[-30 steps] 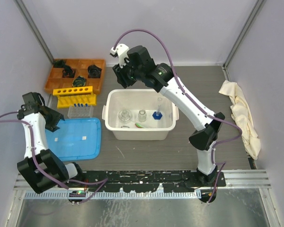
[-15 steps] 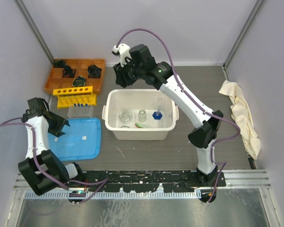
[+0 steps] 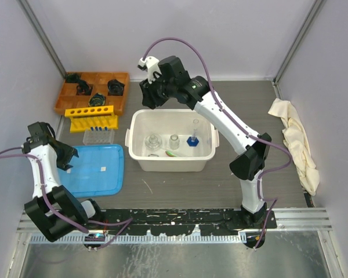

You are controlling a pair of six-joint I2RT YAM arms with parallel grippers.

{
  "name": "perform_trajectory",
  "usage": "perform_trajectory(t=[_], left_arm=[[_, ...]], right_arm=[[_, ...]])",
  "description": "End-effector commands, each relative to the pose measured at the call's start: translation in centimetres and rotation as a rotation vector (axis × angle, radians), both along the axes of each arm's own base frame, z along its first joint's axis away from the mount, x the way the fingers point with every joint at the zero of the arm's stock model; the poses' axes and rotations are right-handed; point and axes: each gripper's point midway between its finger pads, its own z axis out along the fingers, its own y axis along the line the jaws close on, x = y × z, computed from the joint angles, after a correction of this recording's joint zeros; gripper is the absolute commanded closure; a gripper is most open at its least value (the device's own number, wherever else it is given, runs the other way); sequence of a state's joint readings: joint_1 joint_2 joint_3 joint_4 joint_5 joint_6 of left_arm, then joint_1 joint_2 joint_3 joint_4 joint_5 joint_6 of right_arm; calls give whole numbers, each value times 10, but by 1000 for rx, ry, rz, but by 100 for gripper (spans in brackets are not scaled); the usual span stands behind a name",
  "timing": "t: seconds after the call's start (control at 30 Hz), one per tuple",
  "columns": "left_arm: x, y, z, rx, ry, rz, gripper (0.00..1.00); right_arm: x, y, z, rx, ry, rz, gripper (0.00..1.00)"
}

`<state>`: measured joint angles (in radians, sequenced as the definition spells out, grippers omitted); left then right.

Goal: Organize the chemistry lab equipment
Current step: Pick up the storage box lid at the center of the board.

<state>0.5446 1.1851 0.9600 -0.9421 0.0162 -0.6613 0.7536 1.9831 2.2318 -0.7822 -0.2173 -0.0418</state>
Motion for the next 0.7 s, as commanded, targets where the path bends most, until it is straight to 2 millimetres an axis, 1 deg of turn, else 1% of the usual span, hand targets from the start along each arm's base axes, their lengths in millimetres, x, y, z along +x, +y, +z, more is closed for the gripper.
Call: perform_trajectory(t=[0.0, 0.07, 0.13, 0.27, 0.3, 0.37, 0.47, 0.5, 0.53, 0.6, 0.63, 0.67], left_arm=[[-19, 11, 0, 75, 55, 27, 53], [-30, 16, -2, 100, 88, 53, 52], [-39, 19, -6, 104, 110, 79, 51], [-52, 17, -21, 63, 135, 143, 51], [-53, 17, -22, 65, 133, 156, 51], [-54, 16, -18, 59, 125, 172, 51], [-50, 12, -8, 24, 106, 184, 51], [-52, 16, -5, 43, 112, 200, 51], [-57, 25, -2, 80, 122, 225, 51], [-68, 49, 5, 160, 146, 293, 51], [-68, 57, 7, 178, 153, 309, 51], [-64, 63, 5, 173, 145, 314, 51]], right_arm=[[-12, 8, 31, 94, -21, 63, 55], [-16, 11, 30, 90, -21, 74, 56], [-15, 9, 30, 81, -27, 67, 56], [-13, 0, 24, 48, -45, 46, 56], [-14, -2, 23, 42, -45, 46, 56], [-14, -5, 20, 36, -44, 43, 56], [-14, -8, 19, 40, -43, 40, 55], [-13, -8, 18, 42, -39, 41, 55], [-13, -7, 18, 47, -33, 43, 55], [-10, -7, 20, 69, -19, 46, 56], [-9, -8, 21, 81, -10, 47, 56], [-7, -8, 21, 97, 6, 47, 56]])
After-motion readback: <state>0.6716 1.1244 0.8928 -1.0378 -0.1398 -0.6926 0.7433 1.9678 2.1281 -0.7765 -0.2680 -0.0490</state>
